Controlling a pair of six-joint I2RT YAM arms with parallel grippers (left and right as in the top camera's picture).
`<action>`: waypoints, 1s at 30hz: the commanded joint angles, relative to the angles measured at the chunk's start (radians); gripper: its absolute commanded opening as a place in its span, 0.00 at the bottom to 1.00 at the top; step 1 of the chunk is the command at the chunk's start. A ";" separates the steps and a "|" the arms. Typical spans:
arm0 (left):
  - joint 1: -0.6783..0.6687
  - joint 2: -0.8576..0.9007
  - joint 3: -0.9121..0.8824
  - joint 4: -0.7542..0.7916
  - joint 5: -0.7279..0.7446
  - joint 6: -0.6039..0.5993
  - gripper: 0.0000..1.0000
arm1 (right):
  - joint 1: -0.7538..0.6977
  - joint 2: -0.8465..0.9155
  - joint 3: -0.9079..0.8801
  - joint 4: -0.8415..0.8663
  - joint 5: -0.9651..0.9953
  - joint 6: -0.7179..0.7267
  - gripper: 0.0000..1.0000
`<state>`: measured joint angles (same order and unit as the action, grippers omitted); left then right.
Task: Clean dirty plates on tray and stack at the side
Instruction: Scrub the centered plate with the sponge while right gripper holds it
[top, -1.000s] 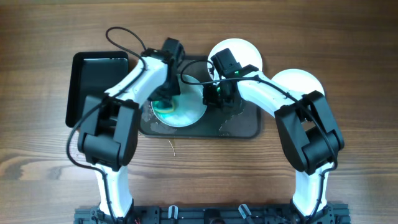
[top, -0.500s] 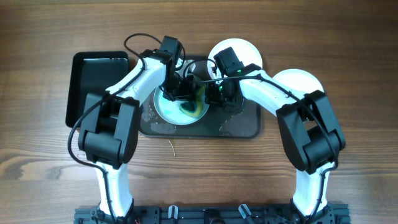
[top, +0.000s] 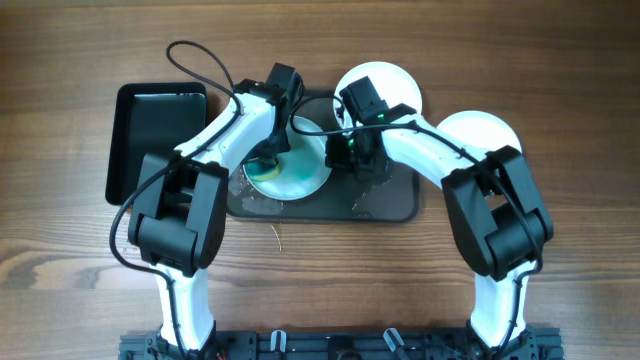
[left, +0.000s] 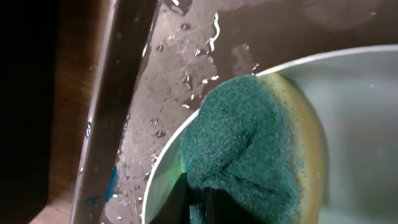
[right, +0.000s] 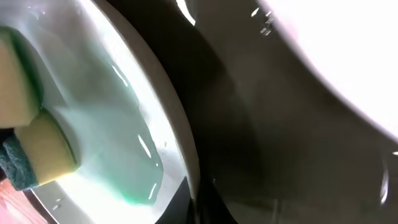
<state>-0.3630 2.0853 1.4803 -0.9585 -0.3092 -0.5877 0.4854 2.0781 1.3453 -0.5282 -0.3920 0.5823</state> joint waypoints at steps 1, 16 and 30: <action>0.025 0.036 -0.023 0.013 0.259 0.076 0.04 | -0.007 0.026 0.010 -0.012 0.001 -0.007 0.04; 0.021 0.037 -0.023 0.145 0.807 0.458 0.04 | -0.007 0.026 0.010 -0.014 -0.007 -0.014 0.04; 0.023 0.037 -0.024 0.105 -0.230 -0.076 0.04 | -0.007 0.026 0.010 -0.014 -0.006 -0.015 0.04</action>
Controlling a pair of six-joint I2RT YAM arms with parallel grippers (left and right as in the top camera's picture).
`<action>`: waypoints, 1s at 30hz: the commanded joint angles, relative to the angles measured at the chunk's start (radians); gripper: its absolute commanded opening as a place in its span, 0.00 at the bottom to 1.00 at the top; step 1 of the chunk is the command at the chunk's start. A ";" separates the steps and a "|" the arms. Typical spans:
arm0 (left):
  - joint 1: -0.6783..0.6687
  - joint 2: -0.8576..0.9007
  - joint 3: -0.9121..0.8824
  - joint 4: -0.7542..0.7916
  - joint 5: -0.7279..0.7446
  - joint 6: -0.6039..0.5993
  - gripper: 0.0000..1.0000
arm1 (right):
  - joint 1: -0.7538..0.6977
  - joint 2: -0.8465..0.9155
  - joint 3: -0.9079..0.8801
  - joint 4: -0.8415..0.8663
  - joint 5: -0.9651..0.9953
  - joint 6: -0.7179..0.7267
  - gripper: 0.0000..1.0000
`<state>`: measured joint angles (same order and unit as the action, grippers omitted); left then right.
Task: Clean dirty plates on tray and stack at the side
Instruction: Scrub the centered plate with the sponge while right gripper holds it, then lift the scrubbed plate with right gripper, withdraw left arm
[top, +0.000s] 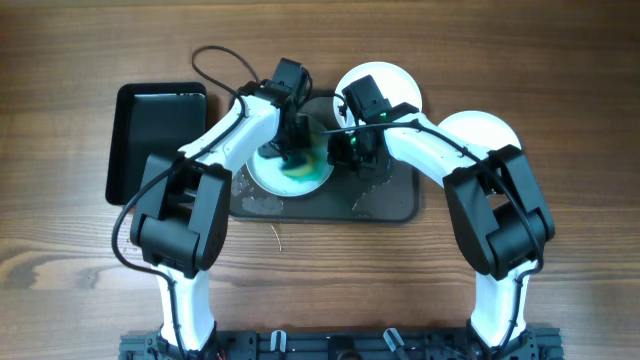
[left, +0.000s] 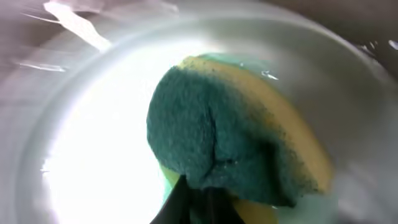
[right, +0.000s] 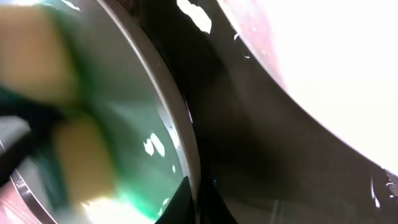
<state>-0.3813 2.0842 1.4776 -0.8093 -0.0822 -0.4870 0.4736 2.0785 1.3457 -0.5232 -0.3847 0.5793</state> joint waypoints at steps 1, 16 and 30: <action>0.041 0.039 -0.021 -0.066 -0.481 -0.207 0.04 | 0.005 0.026 0.009 -0.018 -0.013 -0.012 0.04; 0.051 0.001 -0.004 -0.172 0.418 0.247 0.04 | 0.005 0.026 0.009 -0.020 -0.014 -0.012 0.04; 0.243 -0.270 0.038 -0.173 0.197 0.164 0.04 | 0.005 0.016 0.009 -0.024 -0.046 -0.044 0.04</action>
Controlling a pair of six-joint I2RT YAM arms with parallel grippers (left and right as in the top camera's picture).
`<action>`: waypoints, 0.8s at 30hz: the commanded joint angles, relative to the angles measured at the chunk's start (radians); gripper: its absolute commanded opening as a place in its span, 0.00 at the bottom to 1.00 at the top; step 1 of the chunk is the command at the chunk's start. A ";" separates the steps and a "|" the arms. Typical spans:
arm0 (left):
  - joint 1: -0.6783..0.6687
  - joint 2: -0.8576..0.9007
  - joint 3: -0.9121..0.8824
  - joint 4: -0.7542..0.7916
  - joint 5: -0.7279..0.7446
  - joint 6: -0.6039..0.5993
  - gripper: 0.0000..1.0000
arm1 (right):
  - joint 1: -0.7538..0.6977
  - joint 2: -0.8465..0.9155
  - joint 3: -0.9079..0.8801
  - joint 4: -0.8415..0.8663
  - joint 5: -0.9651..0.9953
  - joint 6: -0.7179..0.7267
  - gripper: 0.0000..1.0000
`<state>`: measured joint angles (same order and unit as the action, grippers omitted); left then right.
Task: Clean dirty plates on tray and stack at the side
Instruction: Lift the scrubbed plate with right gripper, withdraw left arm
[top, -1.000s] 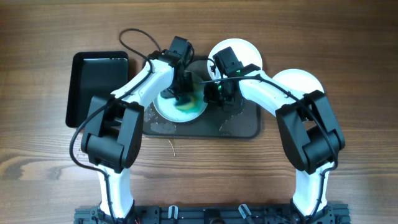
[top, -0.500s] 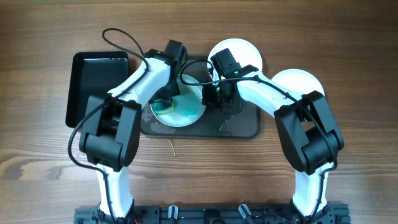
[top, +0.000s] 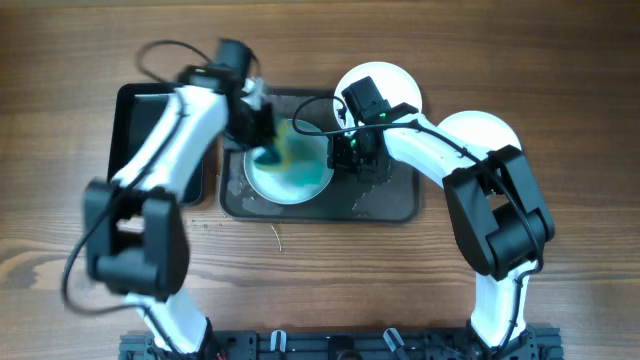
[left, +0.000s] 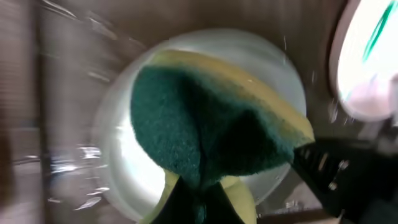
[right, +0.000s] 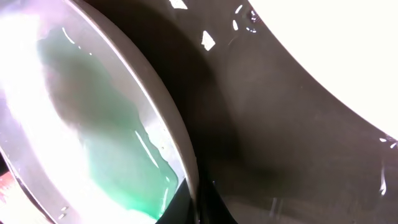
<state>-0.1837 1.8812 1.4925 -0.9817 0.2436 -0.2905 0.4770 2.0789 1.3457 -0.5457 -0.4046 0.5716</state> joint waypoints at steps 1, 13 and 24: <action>0.052 -0.068 0.023 0.000 -0.140 -0.033 0.04 | 0.003 0.009 0.009 -0.003 -0.023 -0.043 0.04; 0.066 -0.065 0.023 0.008 -0.159 -0.032 0.04 | 0.132 -0.242 0.009 -0.161 0.574 -0.067 0.04; 0.063 -0.065 0.023 0.008 -0.159 -0.032 0.04 | 0.280 -0.423 0.009 -0.286 1.172 -0.076 0.04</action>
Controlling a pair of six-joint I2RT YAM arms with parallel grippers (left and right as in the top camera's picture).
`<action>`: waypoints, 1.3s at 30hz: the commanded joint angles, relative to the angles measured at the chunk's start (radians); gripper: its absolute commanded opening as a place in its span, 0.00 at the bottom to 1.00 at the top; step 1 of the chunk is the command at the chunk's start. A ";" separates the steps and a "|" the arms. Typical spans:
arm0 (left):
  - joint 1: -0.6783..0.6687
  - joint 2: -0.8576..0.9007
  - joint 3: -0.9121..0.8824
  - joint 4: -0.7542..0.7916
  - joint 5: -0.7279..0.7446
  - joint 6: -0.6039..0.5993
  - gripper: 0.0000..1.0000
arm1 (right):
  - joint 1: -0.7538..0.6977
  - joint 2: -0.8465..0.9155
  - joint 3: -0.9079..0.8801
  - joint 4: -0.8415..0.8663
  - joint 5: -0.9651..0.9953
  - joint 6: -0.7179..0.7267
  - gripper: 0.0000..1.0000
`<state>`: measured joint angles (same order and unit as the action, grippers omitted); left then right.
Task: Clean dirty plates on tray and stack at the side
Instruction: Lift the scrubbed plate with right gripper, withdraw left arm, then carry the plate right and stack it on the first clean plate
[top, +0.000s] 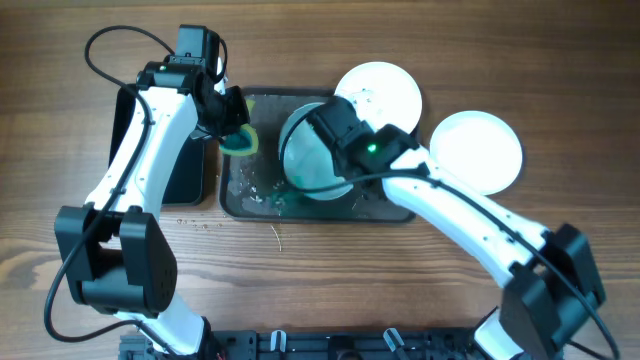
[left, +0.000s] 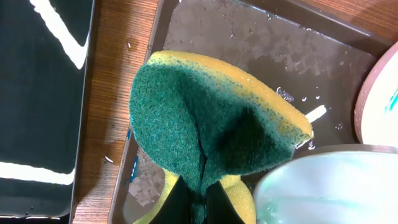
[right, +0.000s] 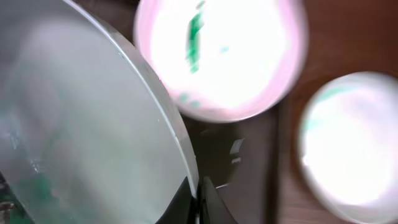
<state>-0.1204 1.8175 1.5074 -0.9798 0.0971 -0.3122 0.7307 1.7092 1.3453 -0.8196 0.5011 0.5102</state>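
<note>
My left gripper (left: 200, 199) is shut on a yellow sponge with a green scouring face (left: 211, 124), held above the left end of the wet brown tray (left: 261, 43). In the overhead view the sponge (top: 240, 139) hangs by the tray's left edge. My right gripper (right: 198, 199) is shut on the rim of a pale, soapy plate (right: 81, 124). This plate (top: 308, 158) is tilted and held above the tray (top: 330, 210). A second plate with a green streak (right: 217, 56) lies at the tray's far right corner.
A white plate (top: 482, 150) sits on the wooden table right of the tray. A black tray (top: 135, 120) lies to the left, partly under my left arm. Water drops and crumbs are scattered on the brown tray and the wood in front of it.
The left gripper has moved left with the sponge, from over the plate to the tray's left end. The right gripper now holds the plate raised and tilted above the tray.
First the sponge was at the plate's left rim while the right gripper held the plate's right rim. Then the sponge was on the plate's middle. Then it was above the plate, green soap left inside. Now the sponge is aside and the plate is lifted.
</note>
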 joint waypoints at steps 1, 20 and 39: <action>0.000 -0.002 0.008 0.006 -0.013 -0.011 0.04 | 0.039 -0.066 0.010 -0.018 0.324 -0.017 0.04; 0.000 -0.002 0.007 0.006 -0.013 -0.010 0.04 | 0.271 -0.116 0.010 0.133 1.004 -0.366 0.04; 0.000 -0.002 -0.002 0.011 -0.013 -0.010 0.04 | 0.018 -0.126 0.003 0.014 -0.184 0.045 0.04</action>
<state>-0.1204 1.8175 1.5074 -0.9737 0.0940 -0.3122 0.8577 1.6176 1.3449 -0.8173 0.7517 0.4484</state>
